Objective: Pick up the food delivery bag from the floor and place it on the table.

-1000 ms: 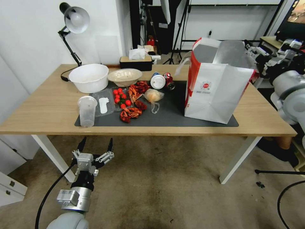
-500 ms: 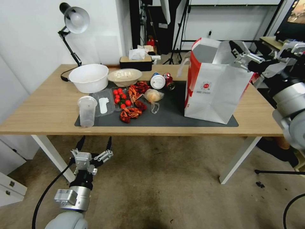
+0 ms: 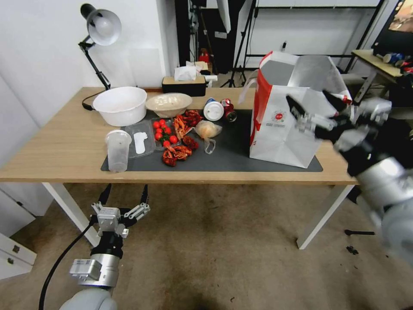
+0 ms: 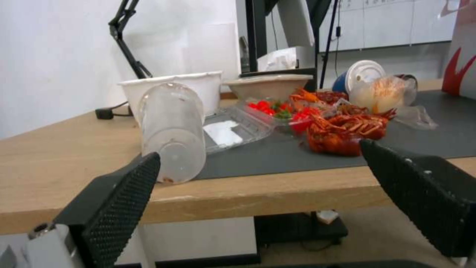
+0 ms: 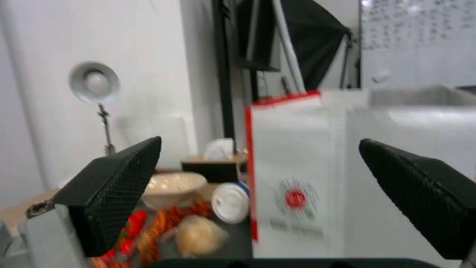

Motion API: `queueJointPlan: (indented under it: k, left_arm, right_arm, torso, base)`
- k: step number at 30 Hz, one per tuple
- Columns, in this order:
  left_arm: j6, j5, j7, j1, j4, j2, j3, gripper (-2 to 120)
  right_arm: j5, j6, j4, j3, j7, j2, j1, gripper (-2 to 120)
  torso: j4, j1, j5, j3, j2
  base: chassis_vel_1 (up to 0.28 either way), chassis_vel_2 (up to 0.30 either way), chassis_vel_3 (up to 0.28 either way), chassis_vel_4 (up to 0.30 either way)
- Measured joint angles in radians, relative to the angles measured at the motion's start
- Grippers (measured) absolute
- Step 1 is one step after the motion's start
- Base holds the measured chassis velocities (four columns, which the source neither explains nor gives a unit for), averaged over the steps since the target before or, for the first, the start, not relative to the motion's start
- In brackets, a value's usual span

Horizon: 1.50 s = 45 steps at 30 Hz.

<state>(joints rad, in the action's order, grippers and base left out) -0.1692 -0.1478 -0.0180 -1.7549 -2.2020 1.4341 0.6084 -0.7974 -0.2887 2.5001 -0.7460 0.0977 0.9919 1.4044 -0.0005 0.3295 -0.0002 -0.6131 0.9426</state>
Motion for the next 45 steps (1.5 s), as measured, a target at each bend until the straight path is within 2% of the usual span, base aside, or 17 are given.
queueJointPlan:
  k: [1,2,4,5,8,9,12,13,16,21,25,29,37,45]
  left_arm:
    - [-0.001,-0.001,0.0,0.001,0.004,-0.001,-0.001,100]
    - [-0.001,-0.001,0.0,0.001,0.004,-0.001,-0.001,100]
    - [-0.004,-0.001,0.0,0.002,0.007,-0.003,-0.003,100]
    - [-0.004,-0.001,0.0,0.002,0.007,-0.003,-0.003,100]
    - [-0.016,-0.003,0.0,0.001,0.015,-0.008,-0.004,100]
    - [-0.016,-0.003,0.0,0.001,0.015,-0.008,-0.004,100]
    - [-0.026,-0.007,-0.001,0.003,0.027,-0.013,-0.003,100]
    - [-0.026,-0.007,-0.001,0.003,0.027,-0.013,-0.003,100]
    - [-0.03,-0.009,-0.001,0.008,0.038,-0.018,-0.005,100]
    - [-0.031,-0.011,-0.002,0.012,0.046,-0.019,-0.008,100]
    - [-0.049,-0.013,-0.006,0.014,0.062,-0.018,-0.007,100]
    - [-0.052,-0.017,-0.006,0.015,0.065,-0.019,-0.005,100]
    - [-0.09,-0.022,-0.009,0.02,0.097,-0.003,-0.006,100]
    - [-0.096,-0.008,-0.015,0.021,0.104,-0.002,-0.001,100]
  right_arm:
    - [0.082,0.036,0.006,0.012,-0.028,0.064,0.058,100]
    - [0.082,0.036,0.006,0.012,-0.028,0.064,0.058,100]
    - [0.171,0.093,0.002,0.028,-0.064,0.133,0.12,100]
    - [0.171,0.093,0.002,0.028,-0.064,0.133,0.12,100]
    - [0.265,0.184,-0.025,0.049,-0.1,0.212,0.193,100]
    - [0.265,0.184,-0.025,0.049,-0.1,0.212,0.193,100]
    - [0.337,0.281,-0.071,0.053,-0.135,0.284,0.257,100]
    - [0.337,0.281,-0.071,0.053,-0.135,0.284,0.257,100]
    - [0.378,0.357,-0.13,0.051,-0.16,0.331,0.304,100]
    - [0.402,0.404,-0.186,0.048,-0.179,0.354,0.32,100]
    - [0.437,0.481,-0.32,0.058,-0.214,0.398,0.343,100]
    - [0.44,0.505,-0.379,0.061,-0.234,0.408,0.341,100]
    - [0.437,0.529,-0.447,0.059,-0.267,0.407,0.326,100]
    - [0.435,0.536,-0.482,0.058,-0.273,0.406,0.308,100]
  torso:
    - [0.0002,0.0,0.0004,0.0,0.0]
    - [0.0002,0.0,0.0004,0.0,0.0]
    - [0.0004,0.0,-0.0001,0.0,0.0]
    - [0.0004,0.0,-0.0001,0.0,0.0]
    - [0.0005,0.0,0.0,0.0,0.0]
    - [0.0005,0.0,0.0,0.0,0.0]
    - [0.0004,0.0,0.0,0.0,0.0]
    - [0.0004,0.0,0.0,0.0,0.0]
    - [0.0002,0.0,0.0001,0.0,0.0]
    - [0.0005,0.0,0.0003,0.0,0.0]
    - [0.0003,0.0,0.0004,0.0,0.0]
    - [0.0004,0.0,0.0003,0.0,0.0]
    - [0.0004,0.0,0.0001,0.0,0.0]
    - [0.0004,0.0,0.0003,0.0,0.0]
  base:
    - [0.0,0.0,0.0,0.0]
    - [0.0,0.0,0.0,0.0]
    - [0.0,0.0,0.0,0.0]
    - [0.0,0.0,0.0,0.0]
    - [0.0,0.0,0.0,0.0]
    - [0.0,0.0,0.0,0.0]
    - [0.0,0.0,0.0,0.0]
    - [0.0,0.0,0.0,0.0]
    - [0.0,0.0,0.0,0.0]
    - [0.0,0.0,0.0,0.0]
    - [0.0,0.0,0.0,0.0]
    - [0.0,0.0,0.0,0.0]
    - [0.0,0.0,0.0,0.0]
    - [0.0,0.0,0.0,0.0]
